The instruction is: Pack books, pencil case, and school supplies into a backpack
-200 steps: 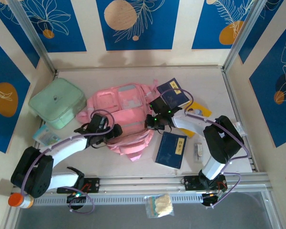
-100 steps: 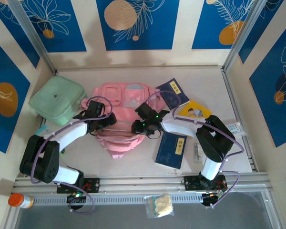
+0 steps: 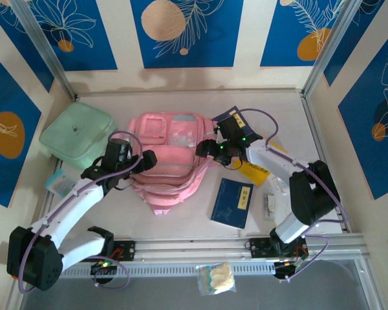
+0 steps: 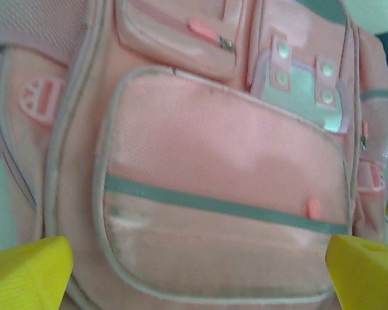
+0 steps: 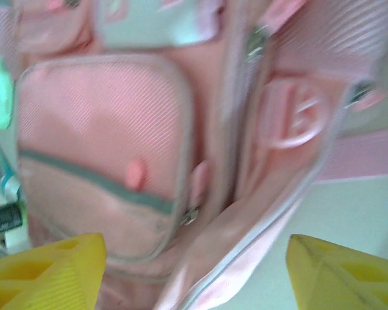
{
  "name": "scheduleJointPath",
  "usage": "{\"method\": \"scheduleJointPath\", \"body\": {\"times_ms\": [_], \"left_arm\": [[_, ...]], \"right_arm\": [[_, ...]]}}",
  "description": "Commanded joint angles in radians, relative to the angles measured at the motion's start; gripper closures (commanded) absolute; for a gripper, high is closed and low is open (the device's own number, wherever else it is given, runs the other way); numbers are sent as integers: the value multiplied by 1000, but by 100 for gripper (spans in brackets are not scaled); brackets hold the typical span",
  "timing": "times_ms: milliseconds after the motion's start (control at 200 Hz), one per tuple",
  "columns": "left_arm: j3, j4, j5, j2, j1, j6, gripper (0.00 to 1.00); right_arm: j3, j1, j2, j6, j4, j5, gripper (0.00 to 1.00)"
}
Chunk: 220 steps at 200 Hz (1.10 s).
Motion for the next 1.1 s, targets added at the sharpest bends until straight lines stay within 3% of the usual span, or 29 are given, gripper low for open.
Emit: {"method": "scheduleJointPath", "body": {"times_ms": [0,230,400,635,805,915,1096], "left_arm": [[-36,-103,13,-48,-56,-77,0],[-139,-42,-35,-75,-198,-209,1],[-175,-58,-99,-71,-199,-211,0],[-202,-35,-98,-26,-201,-231,1],[-210,-42,-124,-19,-199,-221,1],[-214,-50,-148,-30,-199,-218,1],[-219,13,-109,-13,-199,-228,1]], "right_arm": [[87,-34,90,-46,-38,-50,24],[272,-70,293,-66,-77,-19,24],[347,-77,354,-84,-170,132,24],[378,-118,381,-75,-199,92,26],[356,-130,328,-88,-195,130,24],[333,-155,342,-87,-153,72,25],[404,-149,464,-108,-100,-86,41]]}}
